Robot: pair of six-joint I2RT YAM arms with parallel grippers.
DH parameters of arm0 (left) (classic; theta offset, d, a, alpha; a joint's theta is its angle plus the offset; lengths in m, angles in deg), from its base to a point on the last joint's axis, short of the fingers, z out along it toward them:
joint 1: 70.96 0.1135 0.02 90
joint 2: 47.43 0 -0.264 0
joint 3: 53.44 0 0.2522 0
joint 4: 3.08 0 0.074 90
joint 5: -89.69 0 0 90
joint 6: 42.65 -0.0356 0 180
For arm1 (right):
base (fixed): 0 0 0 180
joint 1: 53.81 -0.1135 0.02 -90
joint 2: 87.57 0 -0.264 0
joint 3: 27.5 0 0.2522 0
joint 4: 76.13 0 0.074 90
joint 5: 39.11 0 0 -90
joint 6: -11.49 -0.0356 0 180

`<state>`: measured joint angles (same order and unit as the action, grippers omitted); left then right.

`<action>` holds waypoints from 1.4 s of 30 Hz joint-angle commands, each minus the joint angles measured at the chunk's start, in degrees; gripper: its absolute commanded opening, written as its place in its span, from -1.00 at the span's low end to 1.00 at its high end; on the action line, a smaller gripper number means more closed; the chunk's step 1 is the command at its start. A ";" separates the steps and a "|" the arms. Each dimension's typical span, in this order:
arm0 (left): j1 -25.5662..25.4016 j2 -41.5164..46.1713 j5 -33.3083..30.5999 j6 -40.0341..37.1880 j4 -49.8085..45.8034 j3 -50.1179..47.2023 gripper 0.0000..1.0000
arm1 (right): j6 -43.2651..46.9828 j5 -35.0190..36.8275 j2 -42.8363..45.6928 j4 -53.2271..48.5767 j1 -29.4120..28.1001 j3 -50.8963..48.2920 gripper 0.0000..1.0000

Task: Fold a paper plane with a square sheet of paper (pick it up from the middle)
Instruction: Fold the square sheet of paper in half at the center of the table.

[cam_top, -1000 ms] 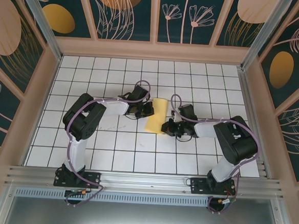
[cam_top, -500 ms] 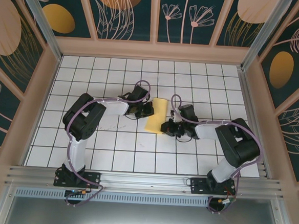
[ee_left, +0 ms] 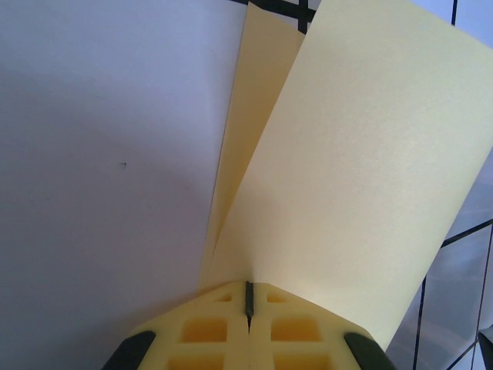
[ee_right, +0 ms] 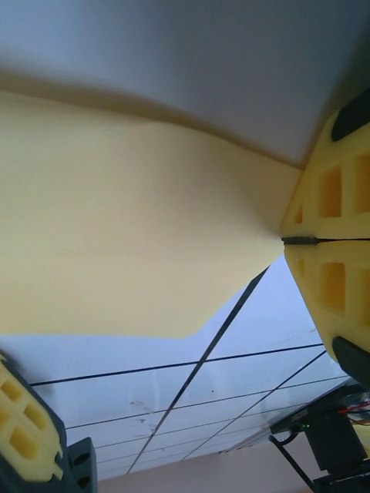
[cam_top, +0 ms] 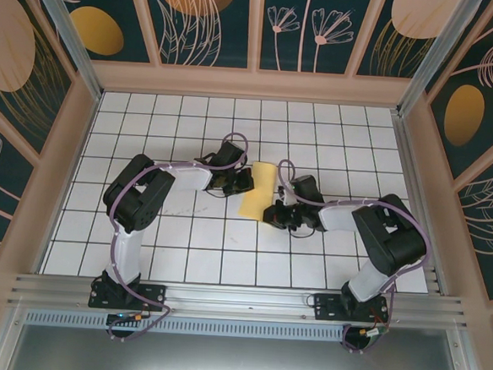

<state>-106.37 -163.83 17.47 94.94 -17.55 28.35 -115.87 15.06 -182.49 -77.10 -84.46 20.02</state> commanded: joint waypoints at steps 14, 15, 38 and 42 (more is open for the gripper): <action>-0.29 -1.18 -0.82 -1.36 -3.97 -1.94 -1.00 | 1.21 0.38 7.15 -1.74 5.69 5.79 -0.86; -0.31 -0.94 -0.86 -1.36 -4.04 -1.93 -1.00 | 1.07 0.17 5.65 -1.34 6.74 6.71 -0.86; -0.33 -1.10 -0.64 -1.62 -3.86 -2.20 -1.00 | 0.80 -1.34 -4.72 3.98 8.37 7.74 -0.86; -0.27 -1.04 -0.91 -1.83 -4.30 -2.37 -1.00 | -0.09 -1.02 -8.01 3.43 7.96 8.18 -0.86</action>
<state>-106.37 -163.74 17.49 94.29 -17.22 28.09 -115.20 14.55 -188.30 -74.17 -76.05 27.71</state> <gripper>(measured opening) 0.066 0.071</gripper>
